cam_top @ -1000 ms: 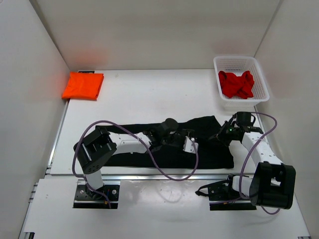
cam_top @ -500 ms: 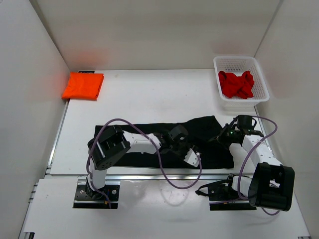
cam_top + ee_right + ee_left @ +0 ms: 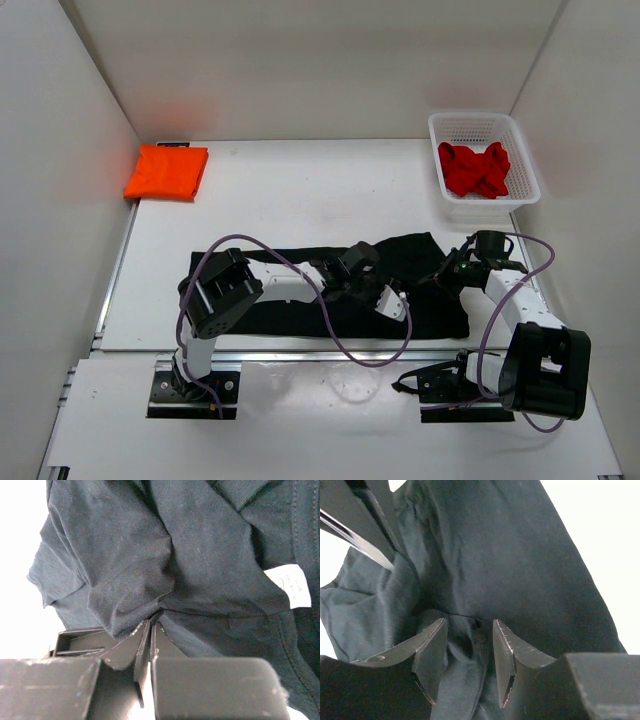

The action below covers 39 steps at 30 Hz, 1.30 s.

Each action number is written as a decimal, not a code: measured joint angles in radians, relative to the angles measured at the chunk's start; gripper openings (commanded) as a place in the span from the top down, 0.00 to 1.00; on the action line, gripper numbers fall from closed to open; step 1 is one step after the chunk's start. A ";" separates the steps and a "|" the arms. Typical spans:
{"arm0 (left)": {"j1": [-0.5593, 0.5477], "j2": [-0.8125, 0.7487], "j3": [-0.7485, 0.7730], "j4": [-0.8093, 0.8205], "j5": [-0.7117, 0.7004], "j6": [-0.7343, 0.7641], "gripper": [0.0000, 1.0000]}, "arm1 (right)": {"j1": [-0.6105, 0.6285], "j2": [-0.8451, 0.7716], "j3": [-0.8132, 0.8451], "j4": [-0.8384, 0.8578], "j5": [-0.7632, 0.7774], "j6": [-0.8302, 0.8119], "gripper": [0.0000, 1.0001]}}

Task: Fold and stack the t-shirts
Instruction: Fold the other side of the tshirt into a rectangle

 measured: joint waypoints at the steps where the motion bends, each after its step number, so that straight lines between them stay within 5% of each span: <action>1: 0.001 0.003 0.002 -0.007 0.000 0.004 0.47 | 0.000 0.001 0.000 0.000 -0.001 0.000 1.00; 12: 0.009 0.022 -0.001 0.006 -0.027 0.008 0.59 | -0.001 0.006 0.000 0.001 -0.010 0.000 1.00; 24: -0.008 0.025 -0.001 -0.050 -0.028 0.065 0.58 | -0.001 0.011 0.000 0.000 -0.008 -0.005 1.00; 39: -0.013 0.074 0.036 -0.027 -0.103 0.055 0.81 | -0.006 0.002 0.000 -0.003 -0.008 -0.019 1.00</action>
